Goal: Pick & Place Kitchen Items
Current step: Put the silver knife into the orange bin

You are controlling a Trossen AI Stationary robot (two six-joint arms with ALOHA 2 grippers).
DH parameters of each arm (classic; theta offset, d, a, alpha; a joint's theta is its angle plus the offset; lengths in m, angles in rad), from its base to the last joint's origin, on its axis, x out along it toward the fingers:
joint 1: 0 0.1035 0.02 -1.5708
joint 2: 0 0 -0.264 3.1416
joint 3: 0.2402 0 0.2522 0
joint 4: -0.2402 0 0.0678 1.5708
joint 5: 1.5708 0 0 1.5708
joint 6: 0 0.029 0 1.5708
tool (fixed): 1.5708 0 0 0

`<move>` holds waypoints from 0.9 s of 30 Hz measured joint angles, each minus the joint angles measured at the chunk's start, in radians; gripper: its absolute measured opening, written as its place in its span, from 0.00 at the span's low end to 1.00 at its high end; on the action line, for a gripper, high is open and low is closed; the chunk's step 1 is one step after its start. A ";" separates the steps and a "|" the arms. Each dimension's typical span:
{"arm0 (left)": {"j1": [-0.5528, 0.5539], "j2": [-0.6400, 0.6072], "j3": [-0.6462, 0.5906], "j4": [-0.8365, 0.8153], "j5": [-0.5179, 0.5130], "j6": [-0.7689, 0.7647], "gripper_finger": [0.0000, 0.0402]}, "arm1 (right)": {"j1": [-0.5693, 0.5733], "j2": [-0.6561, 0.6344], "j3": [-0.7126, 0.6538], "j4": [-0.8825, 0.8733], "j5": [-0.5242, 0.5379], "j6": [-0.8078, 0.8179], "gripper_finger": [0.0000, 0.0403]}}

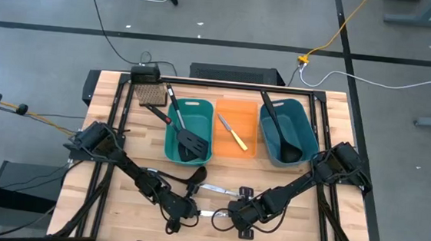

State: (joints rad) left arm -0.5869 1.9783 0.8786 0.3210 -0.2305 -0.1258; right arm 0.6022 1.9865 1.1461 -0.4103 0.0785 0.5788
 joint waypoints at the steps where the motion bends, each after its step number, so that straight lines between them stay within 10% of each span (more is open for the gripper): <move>1: 0.000 0.000 0.000 0.000 0.001 -0.001 0.01 | 0.002 0.000 0.000 -0.003 0.000 0.005 0.35; 27: 0.000 0.002 -0.004 0.002 0.006 -0.019 0.01 | 0.039 -0.011 0.006 -0.133 -0.146 0.147 0.33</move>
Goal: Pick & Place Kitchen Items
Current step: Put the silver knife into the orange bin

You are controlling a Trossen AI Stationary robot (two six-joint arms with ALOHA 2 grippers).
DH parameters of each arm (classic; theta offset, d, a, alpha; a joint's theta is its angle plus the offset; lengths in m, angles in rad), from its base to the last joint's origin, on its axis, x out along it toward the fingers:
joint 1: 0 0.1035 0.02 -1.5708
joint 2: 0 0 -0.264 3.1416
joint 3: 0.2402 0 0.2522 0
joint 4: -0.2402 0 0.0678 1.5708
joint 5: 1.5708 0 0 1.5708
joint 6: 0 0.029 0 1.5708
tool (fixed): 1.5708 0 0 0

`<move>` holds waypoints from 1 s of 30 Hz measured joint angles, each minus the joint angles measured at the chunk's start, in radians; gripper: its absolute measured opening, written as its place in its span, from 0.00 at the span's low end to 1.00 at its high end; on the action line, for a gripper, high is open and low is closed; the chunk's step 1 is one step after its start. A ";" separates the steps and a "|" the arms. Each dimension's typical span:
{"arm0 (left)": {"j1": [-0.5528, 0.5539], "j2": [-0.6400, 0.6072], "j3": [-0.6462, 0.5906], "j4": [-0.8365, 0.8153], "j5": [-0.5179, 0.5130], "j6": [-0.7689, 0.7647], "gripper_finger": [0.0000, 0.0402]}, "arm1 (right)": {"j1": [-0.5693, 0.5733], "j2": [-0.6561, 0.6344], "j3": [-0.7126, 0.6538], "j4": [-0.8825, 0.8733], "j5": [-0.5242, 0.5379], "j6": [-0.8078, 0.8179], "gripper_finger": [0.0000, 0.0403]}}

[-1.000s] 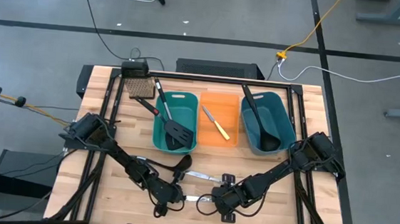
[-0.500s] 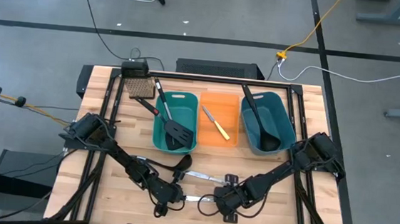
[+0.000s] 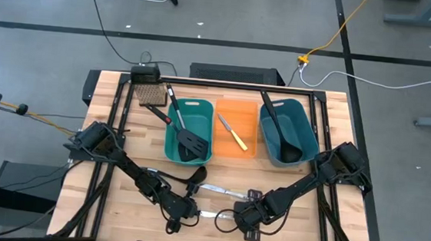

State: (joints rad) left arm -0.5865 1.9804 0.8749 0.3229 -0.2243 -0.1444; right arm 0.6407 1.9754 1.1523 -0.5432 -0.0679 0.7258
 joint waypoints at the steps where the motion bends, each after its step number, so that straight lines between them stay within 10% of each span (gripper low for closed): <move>1: 0.000 0.000 0.000 0.000 0.000 0.000 0.01 | 0.000 0.000 0.000 -0.003 -0.010 0.000 0.33; 30: -0.001 0.001 -0.002 -0.002 0.000 -0.001 0.01 | 0.006 -0.003 0.001 -0.024 0.054 -0.003 0.15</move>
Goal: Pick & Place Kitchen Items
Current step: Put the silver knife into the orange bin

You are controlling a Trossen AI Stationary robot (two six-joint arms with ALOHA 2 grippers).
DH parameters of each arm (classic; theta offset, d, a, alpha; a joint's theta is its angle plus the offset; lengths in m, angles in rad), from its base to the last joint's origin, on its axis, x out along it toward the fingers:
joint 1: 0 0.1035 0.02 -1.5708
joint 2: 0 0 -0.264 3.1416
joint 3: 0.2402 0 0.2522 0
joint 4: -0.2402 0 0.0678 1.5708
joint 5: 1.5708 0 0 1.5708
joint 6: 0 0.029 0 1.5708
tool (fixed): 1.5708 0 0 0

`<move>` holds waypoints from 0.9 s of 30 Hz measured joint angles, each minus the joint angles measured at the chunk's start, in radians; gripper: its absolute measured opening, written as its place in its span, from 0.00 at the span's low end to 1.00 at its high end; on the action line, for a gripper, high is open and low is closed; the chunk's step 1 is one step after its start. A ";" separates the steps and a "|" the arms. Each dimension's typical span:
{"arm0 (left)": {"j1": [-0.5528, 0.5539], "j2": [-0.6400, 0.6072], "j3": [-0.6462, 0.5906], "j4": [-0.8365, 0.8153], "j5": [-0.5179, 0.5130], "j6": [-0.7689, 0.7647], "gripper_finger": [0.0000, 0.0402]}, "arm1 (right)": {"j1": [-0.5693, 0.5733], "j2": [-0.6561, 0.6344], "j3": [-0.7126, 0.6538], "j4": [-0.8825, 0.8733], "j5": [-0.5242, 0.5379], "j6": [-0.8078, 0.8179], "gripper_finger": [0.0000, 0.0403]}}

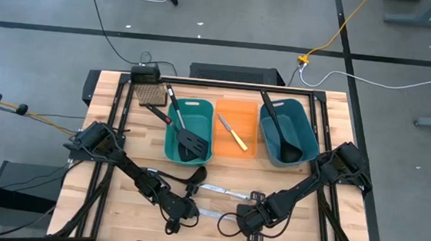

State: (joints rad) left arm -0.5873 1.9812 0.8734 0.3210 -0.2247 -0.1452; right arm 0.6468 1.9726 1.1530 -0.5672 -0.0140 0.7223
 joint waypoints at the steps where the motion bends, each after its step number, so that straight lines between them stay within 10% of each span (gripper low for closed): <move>1: 0.000 0.000 0.000 0.000 -0.003 0.000 0.01 | 0.001 -0.001 0.000 0.001 0.011 0.000 0.15; 27: 0.000 -0.121 -0.003 -0.040 -0.067 0.051 0.20 | 0.034 -0.001 0.000 0.023 0.130 0.003 0.14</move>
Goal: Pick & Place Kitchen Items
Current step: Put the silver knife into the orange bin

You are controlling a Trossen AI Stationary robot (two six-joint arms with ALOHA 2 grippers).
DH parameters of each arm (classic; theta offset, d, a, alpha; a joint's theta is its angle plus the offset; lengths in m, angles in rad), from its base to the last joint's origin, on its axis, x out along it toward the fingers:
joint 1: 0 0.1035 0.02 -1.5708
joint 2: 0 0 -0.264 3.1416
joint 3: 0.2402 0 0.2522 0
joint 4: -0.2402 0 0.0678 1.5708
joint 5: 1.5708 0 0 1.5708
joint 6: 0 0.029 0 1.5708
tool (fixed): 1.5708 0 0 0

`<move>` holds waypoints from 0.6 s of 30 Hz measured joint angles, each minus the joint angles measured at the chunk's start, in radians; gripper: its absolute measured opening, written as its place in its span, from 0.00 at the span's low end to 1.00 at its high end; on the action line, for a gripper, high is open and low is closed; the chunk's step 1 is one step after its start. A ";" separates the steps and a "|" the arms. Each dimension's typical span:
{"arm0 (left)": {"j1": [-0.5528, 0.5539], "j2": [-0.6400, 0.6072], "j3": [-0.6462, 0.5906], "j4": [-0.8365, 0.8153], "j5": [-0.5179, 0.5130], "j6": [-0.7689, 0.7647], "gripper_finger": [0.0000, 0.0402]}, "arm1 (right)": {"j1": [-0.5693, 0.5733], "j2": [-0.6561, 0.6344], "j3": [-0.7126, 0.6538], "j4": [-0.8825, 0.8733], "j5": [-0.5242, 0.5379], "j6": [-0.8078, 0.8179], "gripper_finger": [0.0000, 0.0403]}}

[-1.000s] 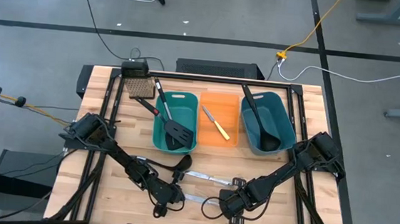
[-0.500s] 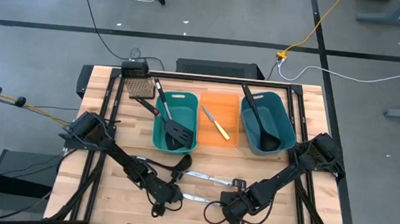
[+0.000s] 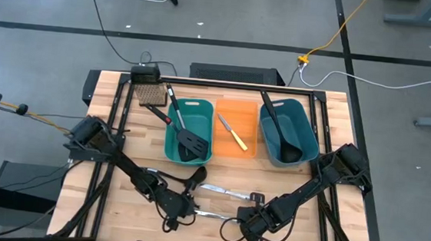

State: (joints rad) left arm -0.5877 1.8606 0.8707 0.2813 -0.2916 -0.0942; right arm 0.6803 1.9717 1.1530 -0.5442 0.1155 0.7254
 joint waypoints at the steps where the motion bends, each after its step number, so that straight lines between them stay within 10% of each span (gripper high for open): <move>1: 0.007 0.000 0.000 -0.001 0.002 -0.014 0.23 | 0.000 0.000 0.000 0.000 0.001 0.000 0.14; 10: 0.071 0.000 0.001 -0.004 0.172 -0.083 0.51 | 0.000 0.000 0.000 0.003 0.016 0.000 0.14; 18: 0.075 0.005 0.002 -0.050 0.187 -0.131 0.48 | 0.000 0.000 0.000 0.008 0.024 0.000 0.14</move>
State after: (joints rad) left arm -0.5125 1.8656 0.8730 0.2316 -0.1046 -0.2249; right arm 0.6804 1.9717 1.1530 -0.5365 0.1394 0.7254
